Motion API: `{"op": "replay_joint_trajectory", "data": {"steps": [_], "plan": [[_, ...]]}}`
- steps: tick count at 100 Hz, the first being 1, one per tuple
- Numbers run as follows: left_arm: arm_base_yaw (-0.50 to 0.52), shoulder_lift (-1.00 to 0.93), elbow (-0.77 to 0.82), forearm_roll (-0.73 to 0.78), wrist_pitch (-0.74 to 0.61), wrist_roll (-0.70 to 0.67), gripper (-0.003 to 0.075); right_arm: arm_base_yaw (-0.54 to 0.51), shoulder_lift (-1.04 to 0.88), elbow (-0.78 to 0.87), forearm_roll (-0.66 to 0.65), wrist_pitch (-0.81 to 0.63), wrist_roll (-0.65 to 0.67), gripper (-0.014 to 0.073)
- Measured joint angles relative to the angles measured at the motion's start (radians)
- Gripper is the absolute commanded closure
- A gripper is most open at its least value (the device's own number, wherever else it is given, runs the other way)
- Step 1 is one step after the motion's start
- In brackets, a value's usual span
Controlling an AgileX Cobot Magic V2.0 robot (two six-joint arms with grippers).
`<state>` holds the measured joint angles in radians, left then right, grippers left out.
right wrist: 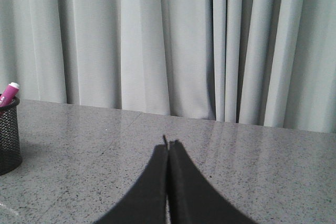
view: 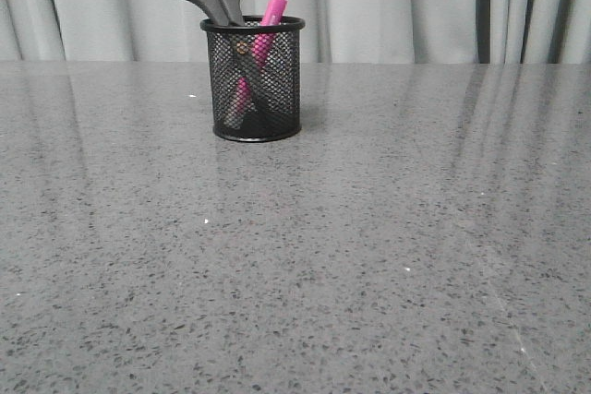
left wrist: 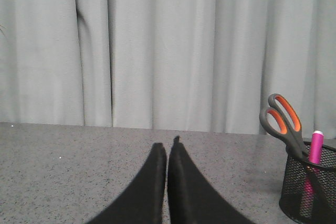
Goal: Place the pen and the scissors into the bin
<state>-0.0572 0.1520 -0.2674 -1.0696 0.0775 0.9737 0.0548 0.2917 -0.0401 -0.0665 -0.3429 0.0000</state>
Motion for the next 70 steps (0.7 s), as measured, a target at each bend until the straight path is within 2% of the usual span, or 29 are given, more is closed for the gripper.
{"op": "replay_joint_trajectory", "data": {"steps": [46,53,60,70], "plan": [[0.0,0.0,0.0,0.0,-0.002,0.0,0.0742,0.0,0.0,0.0,0.0,0.0,0.0,0.0662],[0.0,0.0,0.0,0.041,-0.002,-0.013,0.0742,0.0,0.0,0.0,0.0,0.0,0.0,0.0662],[0.0,0.0,0.004,0.197,0.002,-0.132,0.0742,0.0,0.0,0.0,0.0,0.0,0.0,0.0662],[0.0,0.0,0.028,0.582,0.015,-0.51,0.0742,0.0,0.0,0.0,0.0,0.0,0.0,0.0662]]}}
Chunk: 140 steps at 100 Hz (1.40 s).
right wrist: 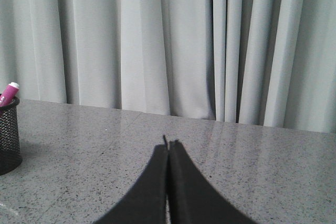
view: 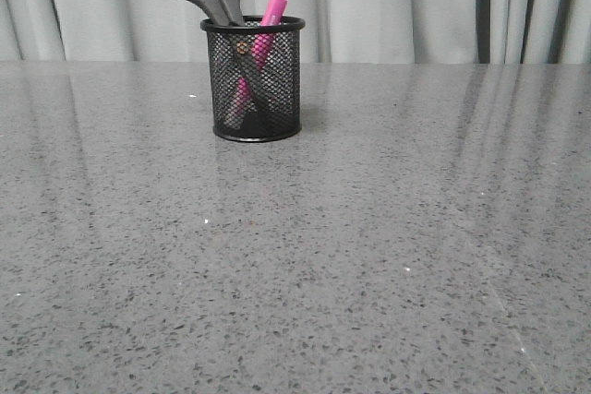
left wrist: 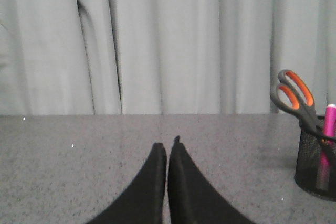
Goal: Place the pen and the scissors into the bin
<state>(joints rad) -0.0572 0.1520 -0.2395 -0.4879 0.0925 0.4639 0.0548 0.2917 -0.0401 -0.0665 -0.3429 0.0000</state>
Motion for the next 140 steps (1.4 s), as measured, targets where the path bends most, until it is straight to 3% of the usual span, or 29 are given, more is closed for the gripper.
{"op": "replay_joint_trajectory", "data": {"steps": [9,23,39,140], "plan": [[0.0,-0.006,0.037,0.251,0.01,-0.273,0.0742,0.0,0.0,0.0,0.0,0.0,0.0,0.0662],[0.0,-0.053,0.12,0.388,-0.002,-0.401,0.0742,0.0,0.0,0.0,0.0,0.0,0.0,0.0662],[0.0,-0.141,0.241,0.396,-0.021,-0.426,0.0742,0.0,0.0,0.0,0.0,0.0,0.0,0.0662],[0.0,-0.155,0.241,0.424,-0.042,-0.437,0.0742,0.0,0.0,0.001,0.0,0.002,0.0,0.0662]]}}
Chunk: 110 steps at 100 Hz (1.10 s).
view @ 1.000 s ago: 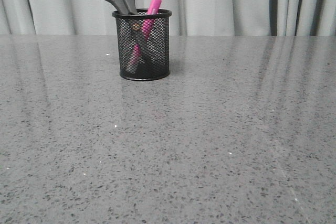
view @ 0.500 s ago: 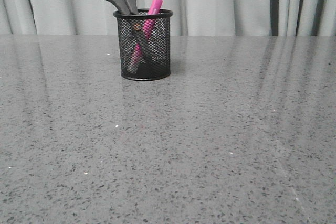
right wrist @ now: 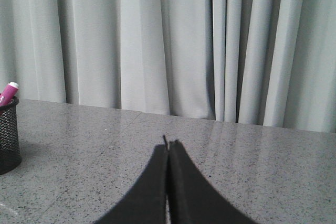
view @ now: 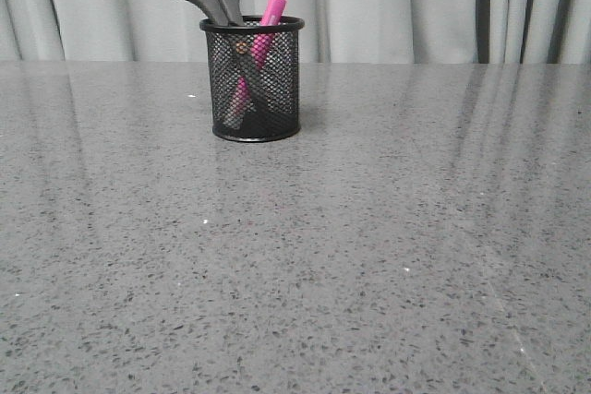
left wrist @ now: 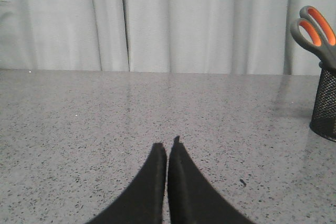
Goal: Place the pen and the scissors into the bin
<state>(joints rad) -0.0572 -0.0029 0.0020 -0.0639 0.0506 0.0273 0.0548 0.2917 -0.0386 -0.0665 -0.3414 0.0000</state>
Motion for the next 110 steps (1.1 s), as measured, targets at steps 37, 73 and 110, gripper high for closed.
{"op": "replay_joint_trajectory", "data": {"steps": [37,73,110], "plan": [[0.0,0.0,0.0,0.0,0.0,0.0,0.0742,0.0,-0.06,0.0,0.033,0.067,0.0,0.0662],[0.0,0.0,0.0,0.0,0.0,0.0,0.0742,-0.002,-0.269,0.049,0.049,0.411,-0.005,0.0662],[0.0,0.0,0.0,0.0,-0.002,0.0,0.0742,-0.002,-0.3,0.049,0.042,0.486,0.0,0.0662]]}}
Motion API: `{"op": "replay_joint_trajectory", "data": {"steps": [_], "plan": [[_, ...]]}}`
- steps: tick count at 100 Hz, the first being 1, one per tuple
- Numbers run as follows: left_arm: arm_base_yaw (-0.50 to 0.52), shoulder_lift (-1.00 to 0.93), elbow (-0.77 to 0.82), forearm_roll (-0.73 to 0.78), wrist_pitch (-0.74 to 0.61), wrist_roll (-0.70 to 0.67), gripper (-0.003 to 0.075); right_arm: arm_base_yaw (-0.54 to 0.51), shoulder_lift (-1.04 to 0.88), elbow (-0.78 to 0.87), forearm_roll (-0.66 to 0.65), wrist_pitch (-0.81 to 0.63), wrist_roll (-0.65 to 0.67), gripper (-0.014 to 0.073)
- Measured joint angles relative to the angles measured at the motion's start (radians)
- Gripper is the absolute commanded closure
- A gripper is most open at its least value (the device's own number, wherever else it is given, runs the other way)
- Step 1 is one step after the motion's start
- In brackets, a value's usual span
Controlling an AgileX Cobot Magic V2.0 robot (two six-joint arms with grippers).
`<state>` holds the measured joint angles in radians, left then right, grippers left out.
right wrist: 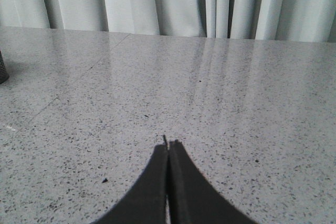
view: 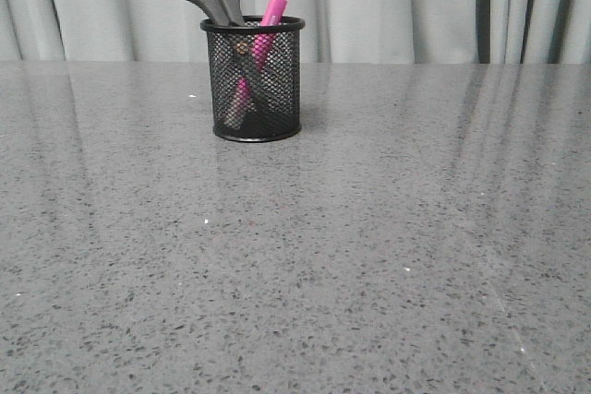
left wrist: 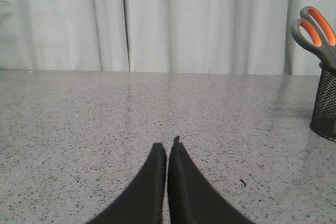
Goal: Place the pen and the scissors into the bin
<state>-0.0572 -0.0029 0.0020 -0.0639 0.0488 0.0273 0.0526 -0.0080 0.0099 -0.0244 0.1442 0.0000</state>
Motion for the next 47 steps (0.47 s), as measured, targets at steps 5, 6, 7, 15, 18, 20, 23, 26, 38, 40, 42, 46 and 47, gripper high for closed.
{"op": "replay_joint_trajectory", "data": {"steps": [5,6,7,15,18,20,23,26,38,40,42,46,47], "plan": [[0.0,0.0,0.0,0.0,0.0,0.0,0.0742,0.0,0.0,0.0,0.0,0.001,0.0,0.0662],[0.0,0.0,0.0,0.0,0.0,0.0,0.0742,0.0,0.0,0.0,0.0,0.002,0.0,0.0662],[0.0,0.0,0.0,0.0,0.0,0.0,0.0742,0.0,0.0,0.0,0.0,0.002,0.0,0.0662],[0.0,0.0,0.0,0.0,0.0,0.0,0.0742,0.0,0.0,0.0,0.0,0.004,-0.005,0.0662],[0.0,0.0,0.0,0.0,0.0,0.0,0.0742,0.0,0.0,0.0,0.0,0.006,0.0,0.0662],[0.0,0.0,0.0,0.0,0.0,0.0,0.0742,0.0,0.0,0.0,0.0,0.006,0.0,0.0662],[0.0,0.0,0.0,0.0,0.0,0.0,0.0741,0.0,0.0,0.0,0.0,0.007,0.0,0.0662],[0.0,0.0,0.0,0.0,0.0,0.0,0.0742,0.0,0.0,0.0,0.0,0.007,0.0,0.0662],[0.0,0.0,0.0,0.0,0.0,0.0,0.0742,0.0,0.0,0.0,0.0,0.007,-0.005,0.0662],[0.0,0.0,0.0,0.0,0.0,0.0,0.0741,0.0,0.0,0.0,0.0,0.007,0.0,0.0662],[0.0,0.0,0.0,0.0,0.0,0.0,0.0742,0.0,0.0,0.0,0.0,0.007,0.0,0.0662],[0.0,0.0,0.0,0.0,0.0,0.0,0.0741,0.0,0.0,0.0,0.0,0.007,0.0,0.0662],[0.0,0.0,0.0,0.0,0.0,0.0,0.0742,0.0,0.0,0.0,0.0,0.007,0.0,0.0662]]}}
